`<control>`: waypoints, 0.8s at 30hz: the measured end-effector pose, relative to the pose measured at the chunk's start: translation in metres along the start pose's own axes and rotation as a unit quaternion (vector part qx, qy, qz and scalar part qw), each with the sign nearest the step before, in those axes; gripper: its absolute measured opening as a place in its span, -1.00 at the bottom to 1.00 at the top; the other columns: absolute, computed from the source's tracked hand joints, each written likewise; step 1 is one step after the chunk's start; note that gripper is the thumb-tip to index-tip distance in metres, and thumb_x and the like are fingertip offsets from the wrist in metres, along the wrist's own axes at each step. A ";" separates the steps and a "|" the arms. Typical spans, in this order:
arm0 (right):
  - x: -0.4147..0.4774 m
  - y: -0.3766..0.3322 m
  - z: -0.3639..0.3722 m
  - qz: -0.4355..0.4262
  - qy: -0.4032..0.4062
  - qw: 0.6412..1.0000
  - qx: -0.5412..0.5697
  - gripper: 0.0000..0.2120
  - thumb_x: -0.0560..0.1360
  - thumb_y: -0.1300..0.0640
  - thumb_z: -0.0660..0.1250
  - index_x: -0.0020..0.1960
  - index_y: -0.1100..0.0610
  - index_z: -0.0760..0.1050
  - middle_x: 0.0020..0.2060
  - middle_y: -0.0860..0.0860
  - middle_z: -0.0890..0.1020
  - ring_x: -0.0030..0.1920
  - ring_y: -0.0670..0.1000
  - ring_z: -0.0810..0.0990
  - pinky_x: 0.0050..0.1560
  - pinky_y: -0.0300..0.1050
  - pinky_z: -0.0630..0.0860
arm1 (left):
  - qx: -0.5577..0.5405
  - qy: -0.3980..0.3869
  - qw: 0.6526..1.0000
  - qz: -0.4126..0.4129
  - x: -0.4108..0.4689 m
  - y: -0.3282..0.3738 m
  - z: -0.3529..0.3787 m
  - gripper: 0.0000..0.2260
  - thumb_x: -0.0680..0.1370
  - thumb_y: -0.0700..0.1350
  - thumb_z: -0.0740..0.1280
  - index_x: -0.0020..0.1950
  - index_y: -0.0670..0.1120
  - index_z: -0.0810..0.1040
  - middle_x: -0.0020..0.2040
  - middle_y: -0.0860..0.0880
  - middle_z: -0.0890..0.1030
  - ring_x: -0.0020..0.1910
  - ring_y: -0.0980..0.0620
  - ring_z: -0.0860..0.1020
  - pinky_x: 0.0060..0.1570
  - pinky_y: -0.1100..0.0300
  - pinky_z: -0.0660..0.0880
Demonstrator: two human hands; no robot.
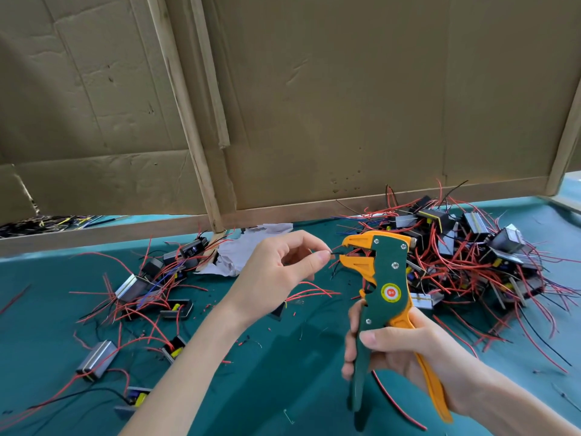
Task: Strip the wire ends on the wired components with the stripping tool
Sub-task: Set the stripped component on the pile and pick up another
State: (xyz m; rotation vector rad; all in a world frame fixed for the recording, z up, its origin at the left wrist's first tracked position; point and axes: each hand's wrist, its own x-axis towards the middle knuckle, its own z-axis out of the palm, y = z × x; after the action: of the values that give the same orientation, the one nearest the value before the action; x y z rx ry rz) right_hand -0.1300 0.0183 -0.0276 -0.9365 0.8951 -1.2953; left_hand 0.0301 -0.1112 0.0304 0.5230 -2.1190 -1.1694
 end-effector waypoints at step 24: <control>-0.007 0.015 0.015 -0.002 0.156 0.985 -0.080 -0.62 0.16 -0.02 0.50 -0.48 0.22 0.39 -0.56 0.21 0.40 -0.61 0.12 0.38 -0.53 -0.14 0.40 | 0.021 -0.074 0.996 -0.036 0.001 -0.008 -0.001 -0.86 0.60 -0.19 0.29 -0.12 -0.05 0.60 -0.44 0.21 0.49 -0.51 0.25 0.33 -0.42 0.48 0.24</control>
State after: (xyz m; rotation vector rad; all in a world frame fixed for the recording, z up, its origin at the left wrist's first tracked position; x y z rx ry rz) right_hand -0.1114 0.0268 -0.0362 -0.8711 1.2558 -1.4118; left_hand 0.0302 -0.1169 0.0245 0.5504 -2.2718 -1.2403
